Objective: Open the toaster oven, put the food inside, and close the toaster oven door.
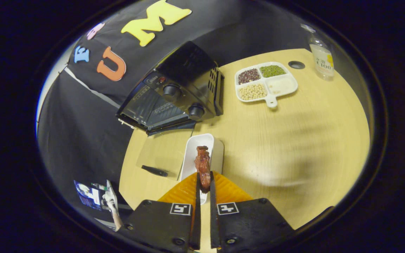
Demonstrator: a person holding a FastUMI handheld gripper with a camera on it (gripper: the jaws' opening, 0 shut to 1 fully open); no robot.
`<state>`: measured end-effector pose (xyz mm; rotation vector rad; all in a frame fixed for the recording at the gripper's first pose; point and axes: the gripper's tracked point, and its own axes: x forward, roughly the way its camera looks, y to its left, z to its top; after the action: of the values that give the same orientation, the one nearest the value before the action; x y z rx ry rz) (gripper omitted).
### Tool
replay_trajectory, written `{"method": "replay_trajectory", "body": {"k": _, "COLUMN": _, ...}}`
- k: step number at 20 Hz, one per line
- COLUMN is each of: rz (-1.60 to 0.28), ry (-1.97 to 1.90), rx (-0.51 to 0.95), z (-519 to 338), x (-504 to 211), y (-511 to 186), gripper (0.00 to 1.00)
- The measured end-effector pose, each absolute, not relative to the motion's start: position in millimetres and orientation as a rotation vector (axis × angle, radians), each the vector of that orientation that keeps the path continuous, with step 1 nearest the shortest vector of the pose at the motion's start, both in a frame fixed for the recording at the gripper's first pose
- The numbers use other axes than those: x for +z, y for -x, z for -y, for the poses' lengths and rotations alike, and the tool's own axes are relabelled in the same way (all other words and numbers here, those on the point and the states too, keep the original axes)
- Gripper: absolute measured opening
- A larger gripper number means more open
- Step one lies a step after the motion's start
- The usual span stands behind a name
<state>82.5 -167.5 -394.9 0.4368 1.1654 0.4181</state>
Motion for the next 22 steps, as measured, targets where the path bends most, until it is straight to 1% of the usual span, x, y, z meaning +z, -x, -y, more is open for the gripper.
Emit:
{"method": "replay_trajectory", "body": {"k": 5, "rz": -1.043, "ry": -0.317, "rx": 0.471, "z": 158.5, "x": -353.8, "y": -79.9, "gripper": 0.11}}
{"method": "replay_trajectory", "body": {"k": 8, "rz": -0.993, "ry": -0.165, "rx": 0.479, "z": 150.5, "x": -328.9, "y": -71.8, "gripper": 0.1}}
{"method": "replay_trajectory", "body": {"k": 13, "rz": -0.901, "ry": 0.036, "rx": 0.5, "z": 114.2, "x": -295.4, "y": -58.7, "gripper": 0.1}}
{"method": "replay_trajectory", "body": {"k": 17, "rz": -0.834, "ry": 0.163, "rx": 0.494, "z": 74.2, "x": -291.7, "y": -57.0, "gripper": 0.1}}
{"method": "replay_trajectory", "body": {"k": 22, "rz": -0.774, "ry": 0.181, "rx": 0.539, "z": 10.4, "x": -301.2, "y": -63.4, "gripper": 0.1}}
